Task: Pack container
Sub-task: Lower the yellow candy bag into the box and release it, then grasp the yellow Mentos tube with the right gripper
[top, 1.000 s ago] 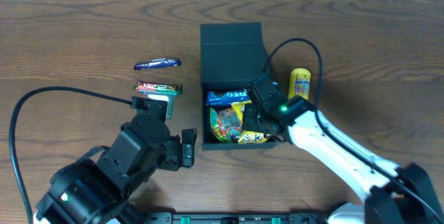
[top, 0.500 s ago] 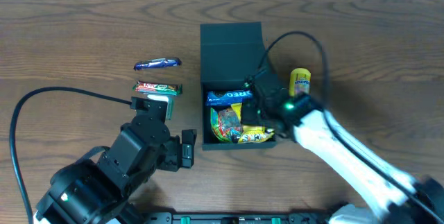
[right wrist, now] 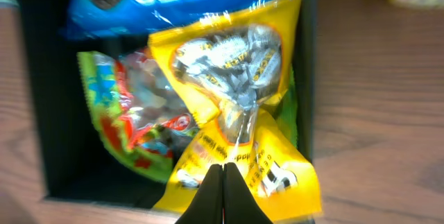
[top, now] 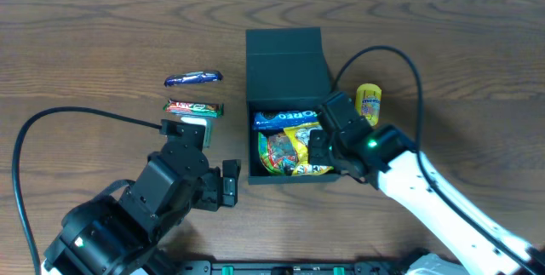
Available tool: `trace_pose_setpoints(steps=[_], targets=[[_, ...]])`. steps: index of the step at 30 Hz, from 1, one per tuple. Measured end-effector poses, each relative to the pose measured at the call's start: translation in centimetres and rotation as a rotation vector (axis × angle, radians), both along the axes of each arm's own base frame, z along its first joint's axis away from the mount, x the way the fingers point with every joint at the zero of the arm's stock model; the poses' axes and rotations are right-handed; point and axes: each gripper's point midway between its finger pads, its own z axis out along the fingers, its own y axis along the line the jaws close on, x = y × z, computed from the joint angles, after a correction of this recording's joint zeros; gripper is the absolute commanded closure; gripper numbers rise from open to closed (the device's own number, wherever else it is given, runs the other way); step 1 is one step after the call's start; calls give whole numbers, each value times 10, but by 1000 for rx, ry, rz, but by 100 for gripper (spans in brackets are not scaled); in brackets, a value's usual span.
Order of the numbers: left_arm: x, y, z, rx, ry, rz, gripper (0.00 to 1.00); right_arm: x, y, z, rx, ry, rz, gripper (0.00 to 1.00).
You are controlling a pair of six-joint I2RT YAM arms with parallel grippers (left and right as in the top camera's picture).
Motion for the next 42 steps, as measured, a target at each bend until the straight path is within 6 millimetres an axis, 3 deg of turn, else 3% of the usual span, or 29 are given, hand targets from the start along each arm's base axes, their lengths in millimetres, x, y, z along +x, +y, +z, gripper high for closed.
trace_pose_setpoints(steps=[4, 12, 20, 23, 25, 27, 30, 33, 37, 40, 42], targets=[[0, 0, 0, 0, 0, 0, 5, -4, 1, -28, -13, 46, 2, 98], [0, 0, 0, 0, 0, 0, 5, -3, 3, -60, -42, 100, 4, 98], [0, 0, 0, 1, 0, 0, 5, -6, 2, -71, -64, 139, 5, 99], [0, 0, 0, 2, 1, 0, 5, -11, -1, -61, -71, 161, 10, 99], [0, 0, 0, 2, 2, 0, 5, -10, 0, -43, -53, 139, 22, 99], [0, 1, -1, 3, 2, 0, 5, -1, 6, -12, -7, 63, 42, 97], [0, 0, 0, 2, 2, 0, 5, 15, 14, 51, 81, -127, 74, 88], [0, 1, -1, 3, 2, 0, 5, 20, -2, 87, 72, -248, 48, 83], [0, 0, 0, 2, 2, 0, 5, 36, -41, 84, -21, -263, -58, 71], [0, 0, 0, 2, 2, 0, 5, 55, -74, 67, -91, -227, -153, 53], [0, 0, -1, 3, 2, 0, 5, 66, -96, 52, -128, -187, -207, 33]])
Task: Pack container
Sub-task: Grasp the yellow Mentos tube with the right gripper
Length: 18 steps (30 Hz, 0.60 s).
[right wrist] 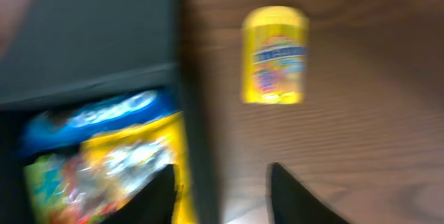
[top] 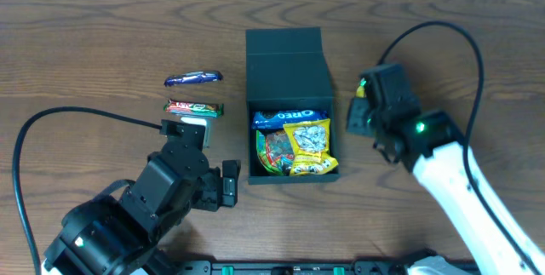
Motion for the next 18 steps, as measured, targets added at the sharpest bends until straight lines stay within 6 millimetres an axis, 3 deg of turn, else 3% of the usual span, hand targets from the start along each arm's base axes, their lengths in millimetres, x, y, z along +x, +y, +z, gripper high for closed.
trace_pose_setpoints(steps=[4, 6, 14, 18], targets=[[0, 0, 0, 0, 0, 0, 5, 22, -36, -34, -12, 71, -86, 26], [0, 0, 0, 0, 0, 0, 5, 31, -44, -47, -6, 87, -104, 23], [0, 0, 0, -1, -1, 0, 5, 62, -39, -84, 41, 91, -91, 17], [0, 0, 0, -1, -1, 0, 5, 67, -35, -105, 49, 120, -83, 17]])
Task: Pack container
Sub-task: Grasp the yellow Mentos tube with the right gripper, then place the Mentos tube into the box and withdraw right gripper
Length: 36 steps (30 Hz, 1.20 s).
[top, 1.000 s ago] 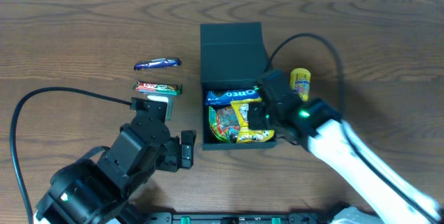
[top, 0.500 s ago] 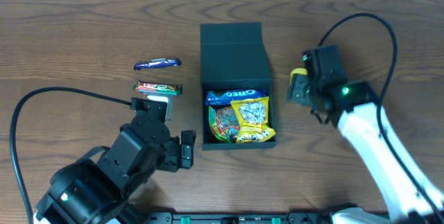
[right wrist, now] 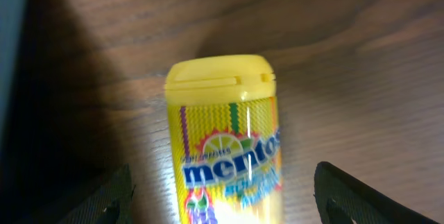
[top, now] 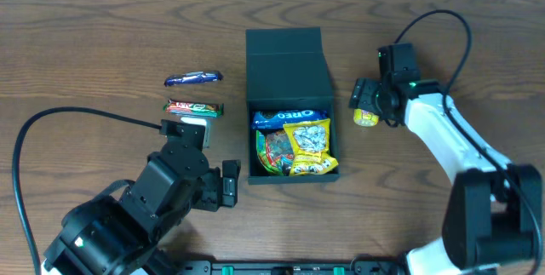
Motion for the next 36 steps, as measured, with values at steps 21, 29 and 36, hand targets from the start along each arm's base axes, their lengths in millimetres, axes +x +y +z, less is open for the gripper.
trace_pose_setpoints(steps=[21, 29, 36], targets=[[0, 0, 0, 1, 0, 0, 5, -7, 20, 15, 87, 173, 52, 84], [0, 0, 0, 0, 0, 0, 5, -22, 81, 150, 151, -20, 232, 88], [-1, 0, -1, 3, 3, 0, 5, -85, 174, 151, 188, 46, 459, 88]])
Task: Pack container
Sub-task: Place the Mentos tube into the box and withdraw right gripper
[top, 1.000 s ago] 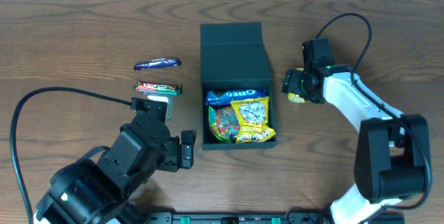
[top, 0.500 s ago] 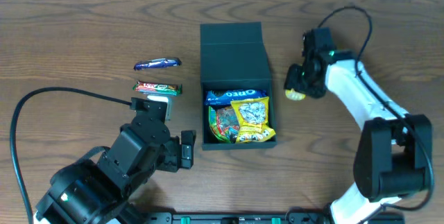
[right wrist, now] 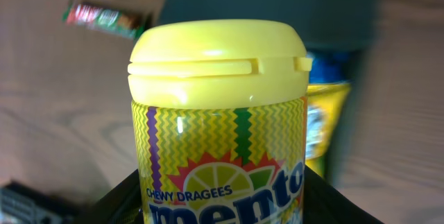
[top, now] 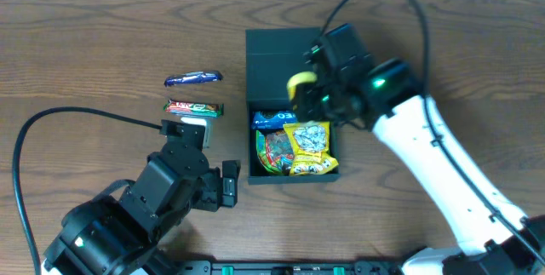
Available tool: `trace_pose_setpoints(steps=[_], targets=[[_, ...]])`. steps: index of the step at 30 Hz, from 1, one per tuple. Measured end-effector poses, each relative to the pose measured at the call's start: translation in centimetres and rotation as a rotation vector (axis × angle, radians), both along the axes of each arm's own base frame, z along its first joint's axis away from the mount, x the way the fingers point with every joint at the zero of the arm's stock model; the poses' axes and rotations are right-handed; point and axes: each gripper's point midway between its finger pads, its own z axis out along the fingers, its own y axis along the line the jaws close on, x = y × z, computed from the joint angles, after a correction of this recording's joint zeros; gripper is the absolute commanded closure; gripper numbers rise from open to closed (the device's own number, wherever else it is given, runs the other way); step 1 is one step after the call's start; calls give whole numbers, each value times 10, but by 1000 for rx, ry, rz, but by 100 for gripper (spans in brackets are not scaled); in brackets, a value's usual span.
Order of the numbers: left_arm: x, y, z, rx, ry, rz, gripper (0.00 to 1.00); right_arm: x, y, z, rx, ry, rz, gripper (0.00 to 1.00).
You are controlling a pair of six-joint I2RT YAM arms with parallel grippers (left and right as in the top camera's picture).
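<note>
The black box (top: pixel 252 151) stands open at the table's middle, its lid (top: pixel 286 62) folded back. Inside lie a blue Oreo pack (top: pixel 281 119), a yellow candy bag (top: pixel 311 146) and a green-red bag (top: pixel 274 151). My right gripper (top: pixel 313 94) is shut on the yellow Mentos bottle (top: pixel 300 86) (right wrist: pixel 218 113), held in the air over the lid's near edge, above the Oreo end of the box. The bottle fills the right wrist view, cap away from the camera. My left gripper (top: pixel 230 181) rests left of the box with nothing between its fingers.
A blue candy bar (top: pixel 193 77) and a red-green bar (top: pixel 194 107) (right wrist: pixel 105 17) lie on the wood left of the box. The left arm's black cable (top: pixel 77 115) loops across the left side.
My right gripper was open around the Mentos bottle lying on the table right of the box. Now it is shut on the bottle and holds it up over the box. The left arm is unchanged.
First my right gripper was shut at the yellow candy bag in the box. Then it stood open, right of the box, with the bag left inside. It then straddled the Mentos bottle, and now carries that bottle above the box.
</note>
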Motion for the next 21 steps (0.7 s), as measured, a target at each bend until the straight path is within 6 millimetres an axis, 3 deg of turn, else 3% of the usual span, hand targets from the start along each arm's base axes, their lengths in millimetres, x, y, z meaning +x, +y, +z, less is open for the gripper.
trace_pose_setpoints(steps=[6, 11, 16, 21], targets=[[-3, 3, -3, 13, 15, 0, 5, -42, 36, -40, -47, 53, 62, 83], [-4, 4, -5, 20, 22, 0, 5, -63, 42, -90, -71, 91, 47, 81], [-4, 4, -5, 20, 23, -1, 5, -62, 38, -119, -66, 82, -2, 78], [-5, 3, -5, 18, 25, -3, 5, -55, 42, -125, -38, 49, -23, 76]])
